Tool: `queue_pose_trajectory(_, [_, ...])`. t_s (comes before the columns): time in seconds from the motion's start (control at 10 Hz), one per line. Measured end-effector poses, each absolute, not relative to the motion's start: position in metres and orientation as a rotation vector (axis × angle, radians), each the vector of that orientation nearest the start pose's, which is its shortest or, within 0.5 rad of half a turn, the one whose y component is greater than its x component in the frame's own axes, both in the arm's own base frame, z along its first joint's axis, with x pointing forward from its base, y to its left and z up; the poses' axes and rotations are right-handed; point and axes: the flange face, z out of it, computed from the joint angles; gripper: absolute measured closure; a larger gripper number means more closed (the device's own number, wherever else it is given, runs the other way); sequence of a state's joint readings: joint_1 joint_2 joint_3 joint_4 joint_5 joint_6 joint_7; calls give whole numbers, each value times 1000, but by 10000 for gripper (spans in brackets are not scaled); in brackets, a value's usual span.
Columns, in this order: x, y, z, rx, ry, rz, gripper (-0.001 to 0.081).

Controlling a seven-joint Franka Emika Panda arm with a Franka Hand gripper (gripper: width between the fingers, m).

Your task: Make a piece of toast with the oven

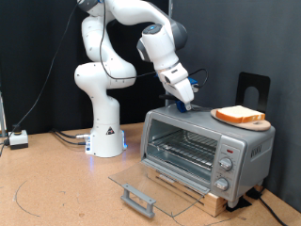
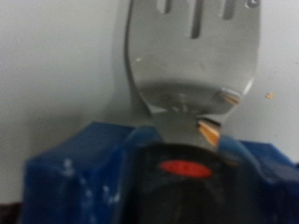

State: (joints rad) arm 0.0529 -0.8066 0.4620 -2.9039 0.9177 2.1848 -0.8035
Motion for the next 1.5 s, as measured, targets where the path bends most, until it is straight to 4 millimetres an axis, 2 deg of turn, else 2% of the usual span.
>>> queue_pose_trajectory(0.1, [270,158,373,-2567,-914,-268,106])
queue_pose_trajectory(0.3, [269,159,373,-2562,-911,-259,408])
queue_pose_trajectory(0.8, [271,159,376,-2544,-867,-271,407])
queue_pose_trajectory(1.0, [273,155,392,-2509,-842,-287,407])
queue_pose_trajectory(1.3, [269,138,425,-2483,-873,-294,407])
queue_pose_trajectory(1.5, [266,133,434,-2480,-890,-291,407])
